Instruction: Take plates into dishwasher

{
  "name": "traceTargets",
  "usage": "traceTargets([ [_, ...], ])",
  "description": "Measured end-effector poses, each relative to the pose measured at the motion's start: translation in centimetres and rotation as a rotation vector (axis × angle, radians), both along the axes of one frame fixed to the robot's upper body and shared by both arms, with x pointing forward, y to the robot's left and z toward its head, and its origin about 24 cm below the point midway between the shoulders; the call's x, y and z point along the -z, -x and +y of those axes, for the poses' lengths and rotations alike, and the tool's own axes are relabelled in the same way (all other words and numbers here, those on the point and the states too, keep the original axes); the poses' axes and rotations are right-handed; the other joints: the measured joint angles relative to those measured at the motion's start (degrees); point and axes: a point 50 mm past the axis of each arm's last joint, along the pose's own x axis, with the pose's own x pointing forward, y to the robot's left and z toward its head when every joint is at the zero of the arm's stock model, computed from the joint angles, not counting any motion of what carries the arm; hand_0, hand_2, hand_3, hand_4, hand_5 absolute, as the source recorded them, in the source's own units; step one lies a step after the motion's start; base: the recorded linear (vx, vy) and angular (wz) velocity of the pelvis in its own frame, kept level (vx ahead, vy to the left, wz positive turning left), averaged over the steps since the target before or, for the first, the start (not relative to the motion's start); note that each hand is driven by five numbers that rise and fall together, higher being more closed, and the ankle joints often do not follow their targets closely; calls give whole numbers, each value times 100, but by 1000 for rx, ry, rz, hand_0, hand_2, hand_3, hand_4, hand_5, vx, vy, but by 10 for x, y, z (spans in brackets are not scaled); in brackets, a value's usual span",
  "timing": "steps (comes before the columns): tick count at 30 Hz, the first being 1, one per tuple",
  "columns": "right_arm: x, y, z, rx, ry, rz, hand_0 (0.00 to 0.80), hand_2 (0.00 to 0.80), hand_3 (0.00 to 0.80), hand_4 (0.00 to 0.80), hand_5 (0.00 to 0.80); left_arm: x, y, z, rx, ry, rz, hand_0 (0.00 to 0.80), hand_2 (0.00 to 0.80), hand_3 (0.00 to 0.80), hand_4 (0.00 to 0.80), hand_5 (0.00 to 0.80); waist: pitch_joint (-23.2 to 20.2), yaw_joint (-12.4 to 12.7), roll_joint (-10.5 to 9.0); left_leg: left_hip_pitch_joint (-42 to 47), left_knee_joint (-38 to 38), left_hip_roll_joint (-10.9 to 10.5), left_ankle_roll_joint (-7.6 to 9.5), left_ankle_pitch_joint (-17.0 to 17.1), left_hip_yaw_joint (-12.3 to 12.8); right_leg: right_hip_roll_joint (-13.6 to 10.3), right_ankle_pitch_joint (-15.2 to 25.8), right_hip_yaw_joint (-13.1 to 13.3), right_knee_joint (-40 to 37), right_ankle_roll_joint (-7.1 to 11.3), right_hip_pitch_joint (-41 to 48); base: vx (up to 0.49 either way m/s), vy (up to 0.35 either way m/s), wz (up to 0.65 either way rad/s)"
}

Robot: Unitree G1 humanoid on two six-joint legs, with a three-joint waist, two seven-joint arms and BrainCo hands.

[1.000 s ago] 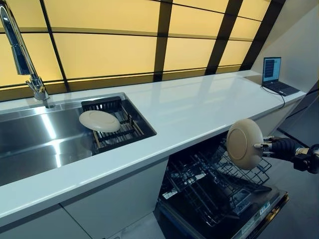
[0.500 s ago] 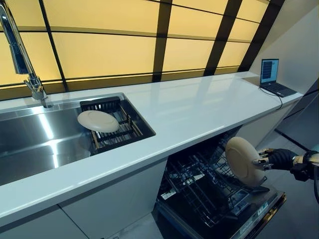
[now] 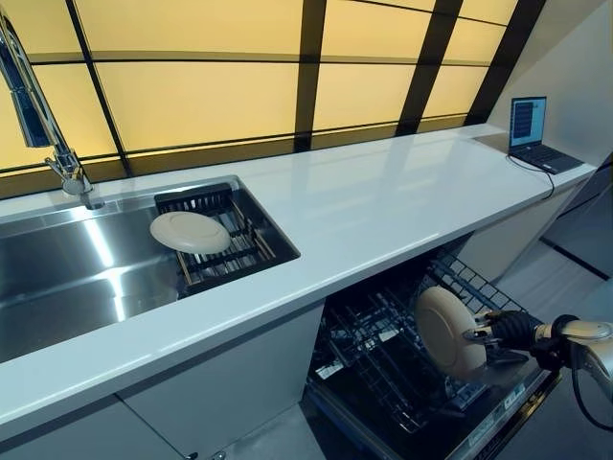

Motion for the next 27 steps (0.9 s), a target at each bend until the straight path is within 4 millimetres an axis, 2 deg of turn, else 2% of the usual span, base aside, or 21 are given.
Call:
traceTargets([
  [3, 14, 1, 4, -4, 24, 35, 800, 800, 800, 800, 800, -1, -2, -1, 3, 3, -7, 0, 0, 0, 0, 0, 15, 89, 22, -2, 0, -1, 0, 0, -35, -2, -5, -31, -1, -7, 14, -5, -9, 4],
  [7, 22, 0, 7, -24, 82, 23, 800, 800, 800, 800, 800, -1, -3, -1, 5, 5, -10, 0, 0, 0, 0, 0, 37, 131, 56, -5, 2, -5, 0, 1, -57, -9, -10, -55, -1, -12, 24, -2, -4, 3],
  [9, 26, 1, 7, -49, 153, 29, 800, 800, 800, 800, 800, -1, -5, -2, 8, 6, -15, 0, 0, 0, 0, 0, 51, 231, 76, -9, 9, -7, 1, 2, -63, -10, -10, -60, -1, -13, 24, -15, -8, 1],
  [13, 37, 1, 5, -48, 243, 45, 800, 800, 800, 800, 800, -4, -12, -3, 17, 10, -42, 0, 0, 0, 0, 0, 62, 274, 90, -95, 24, -16, 17, 25, -165, -24, -14, -154, -1, -16, -4, -36, -12, 11],
  [22, 58, -4, 16, -74, 344, 83, 800, 800, 800, 800, 800, -5, -19, -5, 23, 14, -59, 0, 0, 0, 0, 0, 212, 440, 271, -128, 25, -49, 29, 40, -246, -68, -25, -239, -2, -6, 9, -22, -5, 5],
  [27, 67, -7, 18, -64, 376, 106, 800, 800, 800, 800, 800, -6, -21, -6, 30, 21, -66, 0, 0, 0, 0, 0, 242, 506, 297, -178, 29, -71, 20, 65, -336, -81, -26, -325, -2, -7, 3, -15, 2, 9],
])
